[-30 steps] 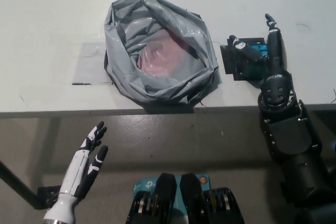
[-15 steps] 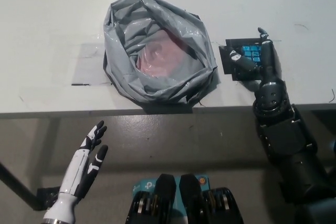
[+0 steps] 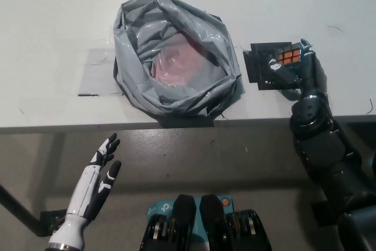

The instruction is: Use the right hand to pick up a rubix's cube and place it into a plastic bag and lift the bag

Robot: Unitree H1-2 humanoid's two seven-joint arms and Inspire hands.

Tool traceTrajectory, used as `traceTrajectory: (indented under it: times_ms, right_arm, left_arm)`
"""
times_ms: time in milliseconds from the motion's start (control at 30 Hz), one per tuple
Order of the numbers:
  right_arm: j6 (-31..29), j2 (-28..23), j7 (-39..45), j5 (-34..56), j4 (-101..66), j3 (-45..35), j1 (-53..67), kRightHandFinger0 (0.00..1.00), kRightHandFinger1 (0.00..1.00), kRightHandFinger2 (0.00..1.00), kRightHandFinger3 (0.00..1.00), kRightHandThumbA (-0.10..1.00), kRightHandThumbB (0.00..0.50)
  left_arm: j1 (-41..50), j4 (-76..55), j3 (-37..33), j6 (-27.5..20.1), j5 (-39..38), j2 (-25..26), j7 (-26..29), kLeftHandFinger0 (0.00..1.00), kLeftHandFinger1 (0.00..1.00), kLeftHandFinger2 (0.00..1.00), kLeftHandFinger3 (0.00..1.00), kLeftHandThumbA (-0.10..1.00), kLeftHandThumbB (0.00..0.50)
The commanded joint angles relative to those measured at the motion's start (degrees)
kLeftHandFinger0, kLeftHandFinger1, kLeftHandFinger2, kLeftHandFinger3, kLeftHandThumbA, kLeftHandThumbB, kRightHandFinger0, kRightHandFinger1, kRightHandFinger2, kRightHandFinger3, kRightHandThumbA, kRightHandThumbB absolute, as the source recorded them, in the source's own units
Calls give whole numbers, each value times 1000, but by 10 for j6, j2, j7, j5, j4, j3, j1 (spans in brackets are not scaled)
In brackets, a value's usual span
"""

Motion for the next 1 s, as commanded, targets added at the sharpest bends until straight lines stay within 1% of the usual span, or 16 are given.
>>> traceTrajectory:
  times_ms: [0,267,333,367,400,433,467,500,533,567,633,733,767,800,900,967]
  right_arm:
    - [-8,0,-37,-23,12,22,-15,1000,1000,1000,1000,698,500]
    - [-1,0,-29,-19,-4,33,-9,1000,1000,1000,1000,696,500]
    - [-9,3,-25,-9,1,28,-9,1000,1000,1000,1000,626,500]
    - [-17,4,-31,-7,6,25,-10,1000,1000,1000,1000,519,497]
    - [-22,4,-35,-6,9,24,-10,1000,1000,1000,1000,490,495]
    - [-32,4,-57,-13,23,28,-15,692,808,928,953,35,274]
    - [-35,4,-64,-16,27,29,-16,511,638,806,879,-51,308]
    - [-39,4,-70,-17,31,30,-18,426,577,748,853,-80,316]
    - [-58,2,-82,-23,37,35,-16,81,169,290,433,-96,228]
    - [-71,1,-90,-27,41,39,-14,16,108,271,369,-99,251]
    - [-109,0,-110,-30,56,43,-9,0,170,586,562,-100,262]
    - [-120,-2,-112,-27,59,44,-7,4,341,830,754,-100,254]
    - [-120,-3,-112,-27,59,44,-7,3,363,846,768,-100,253]
    - [-127,-4,-115,-25,66,43,-9,63,439,879,774,-100,246]
    - [-145,-4,-124,-20,73,38,-11,7,375,762,668,-100,247]
    - [-148,-4,-127,-20,75,37,-12,0,359,753,659,-100,246]
  left_arm:
    - [-11,-14,2,-22,-6,9,-2,1000,1000,1000,1000,1000,76]
    - [-11,-16,2,-21,-6,9,-4,1000,1000,1000,1000,1000,86]
    - [-11,-15,2,-23,-9,10,-7,1000,1000,1000,1000,1000,83]
    - [-12,-15,2,-22,-9,10,-7,1000,1000,1000,1000,1000,82]
    - [-12,-15,2,-22,-8,10,-7,1000,1000,1000,1000,1000,82]
    - [-12,-15,2,-23,-7,11,-7,1000,1000,1000,1000,1000,81]
    - [-13,-14,2,-23,-6,11,-7,1000,1000,1000,1000,1000,81]
    - [-14,-14,1,-23,-6,11,-7,1000,1000,1000,1000,1000,81]
    - [-14,-13,2,-23,-6,11,-7,1000,1000,1000,1000,1000,88]
    - [-15,-13,2,-23,-6,11,-7,1000,1000,1000,1000,1000,89]
    - [-15,-13,2,-22,-7,11,-7,1000,1000,1000,1000,1000,87]
    - [-15,-13,2,-22,-7,11,-6,1000,1000,1000,1000,1000,84]
    - [-14,-13,2,-23,-6,11,-6,1000,1000,1000,1000,1000,83]
    - [-14,-13,2,-22,-7,10,-6,1000,1000,1000,1000,1000,85]
    - [-15,-12,2,-22,-6,10,-6,1000,1000,1000,1000,1000,80]
    - [-14,-13,1,-23,-6,10,-6,1000,1000,1000,1000,1000,79]
